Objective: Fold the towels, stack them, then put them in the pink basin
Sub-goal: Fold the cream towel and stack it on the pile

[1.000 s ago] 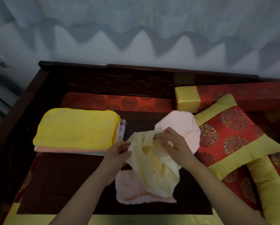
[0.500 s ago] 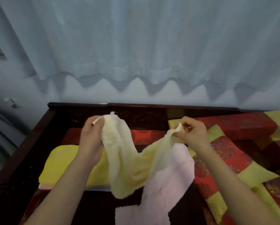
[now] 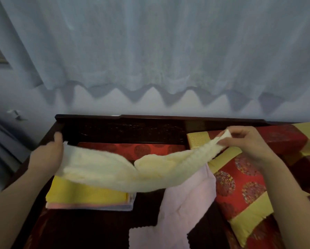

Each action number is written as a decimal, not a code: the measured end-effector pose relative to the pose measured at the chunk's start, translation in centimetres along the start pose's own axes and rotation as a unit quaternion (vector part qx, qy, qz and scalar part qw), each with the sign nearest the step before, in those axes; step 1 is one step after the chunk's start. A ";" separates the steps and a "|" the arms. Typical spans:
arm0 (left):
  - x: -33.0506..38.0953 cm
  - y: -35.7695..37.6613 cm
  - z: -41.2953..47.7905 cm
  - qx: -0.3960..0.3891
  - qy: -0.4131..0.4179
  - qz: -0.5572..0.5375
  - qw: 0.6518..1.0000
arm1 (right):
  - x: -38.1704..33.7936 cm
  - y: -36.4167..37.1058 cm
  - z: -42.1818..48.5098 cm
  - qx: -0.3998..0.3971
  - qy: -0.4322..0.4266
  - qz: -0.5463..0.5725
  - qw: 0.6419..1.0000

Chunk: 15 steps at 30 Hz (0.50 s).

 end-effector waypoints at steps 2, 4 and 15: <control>-2.5 3.3 -0.4 -0.058 -0.022 0.020 0.998 | 2.1 -1.9 -0.9 0.095 0.019 0.050 0.994; -3.3 4.9 -1.0 -0.078 -0.032 -0.050 0.995 | 3.2 -2.3 -1.4 0.126 0.031 0.069 0.989; 14.2 -0.1 -8.1 -0.093 0.094 -0.699 0.703 | -2.2 18.9 -4.0 -0.518 -0.027 -0.085 0.850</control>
Point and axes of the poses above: each hand's wrist, its own z-axis towards the middle knuckle, its own y-axis out of the palm, x = y × z, the point moved 9 cm from there along z, towards the middle knuckle, and after that the axes turned 12 degrees about -x, right-handed, at the moved point
